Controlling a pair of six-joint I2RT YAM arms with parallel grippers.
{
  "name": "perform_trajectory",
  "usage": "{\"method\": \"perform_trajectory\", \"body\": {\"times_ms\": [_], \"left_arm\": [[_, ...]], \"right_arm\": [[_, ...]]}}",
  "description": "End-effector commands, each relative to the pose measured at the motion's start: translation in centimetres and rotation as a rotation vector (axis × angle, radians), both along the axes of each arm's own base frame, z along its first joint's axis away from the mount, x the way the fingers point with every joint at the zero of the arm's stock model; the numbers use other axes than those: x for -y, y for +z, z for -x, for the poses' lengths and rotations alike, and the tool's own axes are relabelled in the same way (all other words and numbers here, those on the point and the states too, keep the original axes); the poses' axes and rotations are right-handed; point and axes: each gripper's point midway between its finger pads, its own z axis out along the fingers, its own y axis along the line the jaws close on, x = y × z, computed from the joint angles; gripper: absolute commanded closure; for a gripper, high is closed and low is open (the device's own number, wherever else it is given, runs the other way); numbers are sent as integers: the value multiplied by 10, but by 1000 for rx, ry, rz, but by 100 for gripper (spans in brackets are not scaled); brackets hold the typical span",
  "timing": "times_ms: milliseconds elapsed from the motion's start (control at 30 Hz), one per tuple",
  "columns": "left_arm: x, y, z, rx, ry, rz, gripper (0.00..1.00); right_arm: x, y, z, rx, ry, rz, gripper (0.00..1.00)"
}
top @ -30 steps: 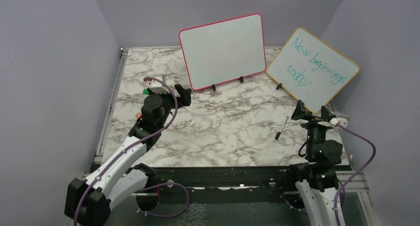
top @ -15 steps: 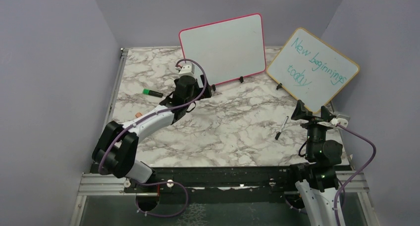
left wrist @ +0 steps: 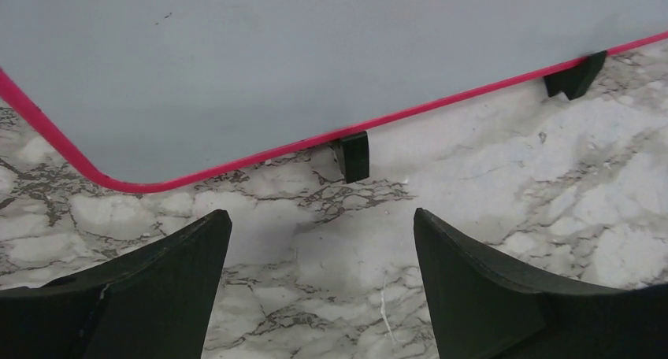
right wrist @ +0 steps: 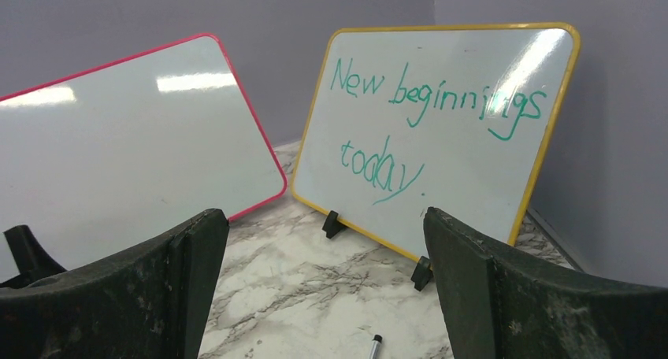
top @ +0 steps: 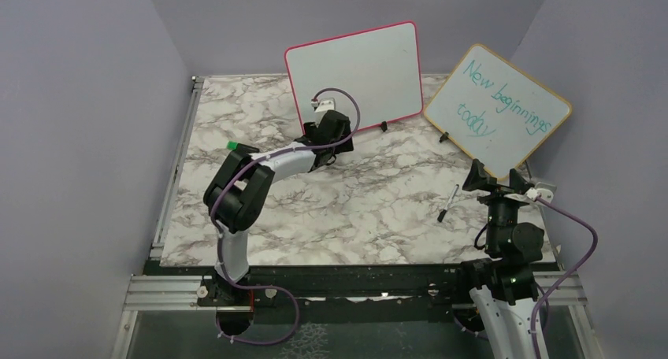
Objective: Write a sentence on the whiteboard
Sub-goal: Move the whiteboard to the center of the board.
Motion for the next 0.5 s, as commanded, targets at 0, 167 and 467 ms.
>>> {"method": "perform_trajectory", "body": {"times_ms": [0,167,467], "left_arm": [[-6,-16,-10,-44,67,-82,15],[2,-24,-19,-50,75,-76,26],[12,-33,-34,-34,80,-77,47]], "right_arm": [[1,0,0,14,-4,-6,0],[1,-3,-3,2,-6,-6,0],[0,-3,-3,6,-1,-5,0]]}}
